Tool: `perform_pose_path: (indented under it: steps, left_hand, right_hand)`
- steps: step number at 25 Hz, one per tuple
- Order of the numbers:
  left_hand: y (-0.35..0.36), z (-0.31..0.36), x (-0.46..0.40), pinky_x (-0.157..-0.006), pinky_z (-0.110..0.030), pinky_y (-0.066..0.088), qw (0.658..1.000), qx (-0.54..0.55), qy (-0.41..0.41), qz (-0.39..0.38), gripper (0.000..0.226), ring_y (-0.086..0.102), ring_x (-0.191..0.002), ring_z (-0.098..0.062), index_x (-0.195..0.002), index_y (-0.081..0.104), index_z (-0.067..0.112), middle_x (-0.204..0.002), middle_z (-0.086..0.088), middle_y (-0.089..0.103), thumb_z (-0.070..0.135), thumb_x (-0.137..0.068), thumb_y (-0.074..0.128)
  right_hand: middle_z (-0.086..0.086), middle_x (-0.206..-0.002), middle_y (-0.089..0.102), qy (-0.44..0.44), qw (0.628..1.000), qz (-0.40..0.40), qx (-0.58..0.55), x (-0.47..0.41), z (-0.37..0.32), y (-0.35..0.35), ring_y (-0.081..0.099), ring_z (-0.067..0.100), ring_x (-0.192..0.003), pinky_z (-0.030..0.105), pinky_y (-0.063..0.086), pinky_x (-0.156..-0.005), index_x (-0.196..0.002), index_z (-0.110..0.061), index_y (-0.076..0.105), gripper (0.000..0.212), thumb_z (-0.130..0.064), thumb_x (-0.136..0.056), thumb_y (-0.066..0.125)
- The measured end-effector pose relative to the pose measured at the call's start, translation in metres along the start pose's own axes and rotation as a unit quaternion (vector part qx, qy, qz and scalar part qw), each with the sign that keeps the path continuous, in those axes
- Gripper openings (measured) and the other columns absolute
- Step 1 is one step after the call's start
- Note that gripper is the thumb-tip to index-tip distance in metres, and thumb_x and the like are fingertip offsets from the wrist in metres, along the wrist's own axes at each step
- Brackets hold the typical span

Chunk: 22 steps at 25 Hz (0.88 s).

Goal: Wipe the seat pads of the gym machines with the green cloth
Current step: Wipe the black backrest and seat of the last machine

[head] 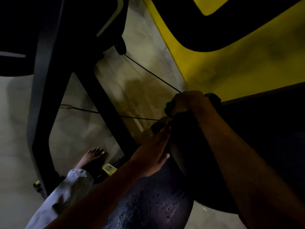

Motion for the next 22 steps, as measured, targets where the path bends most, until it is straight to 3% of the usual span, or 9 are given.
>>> perform_pose_path:
  steps: [2, 4, 6, 7, 10, 14, 18, 21, 22]
  left_hand:
    - [0.009, -0.003, 0.013, -0.118, -0.037, 0.018, 0.999, -0.021, -0.011, -0.033, 0.076, 0.002, -0.146, -0.014, -0.149, -0.008, 0.014, -0.159, -0.003, -0.007, 0.033, -0.096, 0.043]
    - [0.018, -0.007, 0.025, -0.113, -0.044, 0.031, 0.995, -0.092, 0.01, -0.031, 0.064, 0.023, -0.144, -0.021, -0.15, 0.019, 0.007, -0.157, -0.01, 0.022, 0.035, -0.095, 0.035]
    - [0.021, -0.01, 0.029, -0.103, -0.045, 0.043, 0.988, -0.154, 0.032, -0.014, 0.059, 0.043, -0.134, -0.024, -0.138, 0.047, 0.006, -0.144, -0.01, 0.046, 0.038, -0.091, 0.033]
    - [0.022, -0.012, 0.029, -0.101, -0.044, 0.045, 0.985, -0.168, 0.043, 0.002, 0.058, 0.046, -0.131, -0.024, -0.135, 0.051, 0.006, -0.14, -0.01, 0.05, 0.038, -0.09, 0.034]
    - [0.02, -0.008, 0.028, -0.102, -0.041, 0.044, 0.981, -0.182, 0.066, 0.022, 0.058, 0.048, -0.129, -0.024, -0.134, 0.052, 0.005, -0.139, -0.01, 0.052, 0.039, -0.09, 0.035]
    - [0.019, -0.009, 0.028, -0.107, -0.042, 0.037, 0.982, -0.182, 0.057, 0.011, 0.059, 0.044, -0.133, -0.025, -0.138, 0.046, 0.004, -0.143, -0.012, 0.047, 0.038, -0.09, 0.035]
    - [0.017, -0.015, 0.025, -0.109, -0.039, 0.03, 0.986, -0.158, 0.052, 0.018, 0.059, 0.044, -0.132, -0.025, -0.136, 0.048, 0.004, -0.142, -0.012, 0.048, 0.039, -0.089, 0.039]
    - [0.017, -0.017, 0.024, -0.111, -0.038, 0.031, 0.992, -0.116, 0.043, 0.017, 0.059, 0.04, -0.135, -0.022, -0.136, 0.048, 0.005, -0.144, -0.011, 0.045, 0.04, -0.089, 0.04]
    - [0.017, -0.018, 0.024, -0.112, -0.038, 0.031, 0.993, -0.108, 0.039, 0.017, 0.06, 0.039, -0.135, -0.022, -0.137, 0.048, 0.005, -0.145, -0.011, 0.044, 0.04, -0.089, 0.041]
  right_hand:
    - [0.006, -0.106, 0.061, -0.018, 1.0, -0.004, -0.011, 0.002, -0.002, -0.001, 0.059, 0.026, -0.097, 0.034, 0.045, -0.08, -0.11, -0.015, 0.06, 0.029, -0.035, -0.088, 0.059]
    - [0.006, -0.092, 0.058, -0.032, 0.997, -0.008, -0.068, 0.015, 0.006, -0.006, 0.056, 0.026, -0.085, 0.033, 0.045, -0.075, -0.094, -0.018, 0.058, 0.018, -0.032, -0.085, 0.064]
    - [0.008, -0.102, 0.06, -0.031, 0.995, -0.008, -0.098, 0.02, 0.013, -0.009, 0.059, 0.029, -0.092, 0.035, 0.049, -0.08, -0.095, -0.021, 0.059, 0.024, -0.035, -0.079, 0.07]
    - [0.009, -0.111, 0.061, -0.02, 0.997, 0.001, -0.077, 0.017, 0.012, -0.01, 0.059, 0.03, -0.099, 0.035, 0.049, -0.083, -0.105, -0.021, 0.061, 0.034, -0.038, -0.078, 0.071]
    - [0.008, -0.116, 0.061, -0.014, 1.0, -0.007, -0.023, -0.009, -0.007, 0.003, 0.06, 0.028, -0.103, 0.034, 0.045, -0.08, -0.12, -0.014, 0.058, 0.048, -0.042, -0.081, 0.067]
    - [0.004, -0.091, 0.06, -0.062, 0.997, -0.047, -0.03, -0.041, -0.038, 0.023, 0.06, 0.024, -0.082, 0.033, 0.045, -0.071, -0.107, -0.011, 0.061, 0.035, -0.035, -0.082, 0.063]
    - [0.002, -0.084, 0.056, -0.059, 0.995, -0.025, -0.08, -0.03, -0.021, 0.014, 0.055, 0.022, -0.077, 0.031, 0.043, -0.072, -0.096, -0.016, 0.055, 0.025, -0.033, -0.082, 0.066]
    - [0.01, -0.106, 0.062, -0.048, 0.994, 0.019, -0.093, -0.023, -0.003, 0.009, 0.058, 0.03, -0.095, 0.038, 0.049, -0.087, -0.111, -0.014, 0.061, 0.042, -0.036, -0.077, 0.071]
    - [0.015, -0.109, 0.061, -0.056, 0.987, 0.018, -0.147, -0.023, -0.005, 0.013, 0.057, 0.033, -0.099, 0.041, 0.047, -0.091, -0.109, -0.009, 0.061, 0.045, -0.034, -0.074, 0.074]
Point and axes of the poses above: each hand's wrist, its own x-axis away from the middle knuckle, its own y-axis out of the palm, z = x × y, the point moved 4 cm from there along -x, towards the middle knuckle
